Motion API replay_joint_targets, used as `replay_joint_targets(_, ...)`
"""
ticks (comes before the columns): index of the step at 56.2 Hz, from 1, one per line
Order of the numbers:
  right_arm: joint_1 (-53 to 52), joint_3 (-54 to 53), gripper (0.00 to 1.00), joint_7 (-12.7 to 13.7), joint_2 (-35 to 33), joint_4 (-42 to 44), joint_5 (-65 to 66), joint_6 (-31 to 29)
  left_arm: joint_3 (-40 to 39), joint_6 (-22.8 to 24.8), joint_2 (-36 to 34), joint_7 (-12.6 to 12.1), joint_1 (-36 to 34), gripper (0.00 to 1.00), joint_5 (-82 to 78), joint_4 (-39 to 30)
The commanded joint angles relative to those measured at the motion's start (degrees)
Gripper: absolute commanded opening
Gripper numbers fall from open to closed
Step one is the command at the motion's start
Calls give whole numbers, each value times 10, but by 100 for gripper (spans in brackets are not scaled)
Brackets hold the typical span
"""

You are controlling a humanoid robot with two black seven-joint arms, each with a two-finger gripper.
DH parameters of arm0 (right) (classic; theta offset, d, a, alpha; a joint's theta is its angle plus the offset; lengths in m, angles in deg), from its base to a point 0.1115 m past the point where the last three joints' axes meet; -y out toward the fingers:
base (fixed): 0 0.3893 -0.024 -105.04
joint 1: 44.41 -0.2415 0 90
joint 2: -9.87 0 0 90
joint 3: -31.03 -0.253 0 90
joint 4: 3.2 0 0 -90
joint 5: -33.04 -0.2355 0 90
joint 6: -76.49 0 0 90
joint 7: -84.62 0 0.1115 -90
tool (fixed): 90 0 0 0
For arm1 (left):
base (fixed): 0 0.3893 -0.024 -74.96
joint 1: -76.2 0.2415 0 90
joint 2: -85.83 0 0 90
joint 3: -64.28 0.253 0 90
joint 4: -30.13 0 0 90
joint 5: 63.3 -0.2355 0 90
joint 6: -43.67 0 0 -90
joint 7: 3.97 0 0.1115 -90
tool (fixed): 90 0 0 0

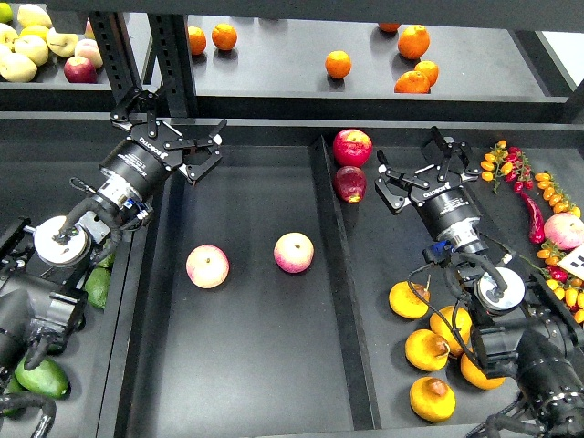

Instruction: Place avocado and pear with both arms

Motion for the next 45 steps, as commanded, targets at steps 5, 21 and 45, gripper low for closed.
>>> replay_joint_targets(5,6,-1,100,-1,0,-10,45,0,-1,0,1,2,38,100,-1,-20)
replay_joint_targets(21,58,-3,100,2,0,-83,115,0,1,-34,1,3,118,100,-6,-111)
replay_joint_targets(45,148,-9,100,2,0,-161,116,0,9,-64,1,3,197,100,-19,-165)
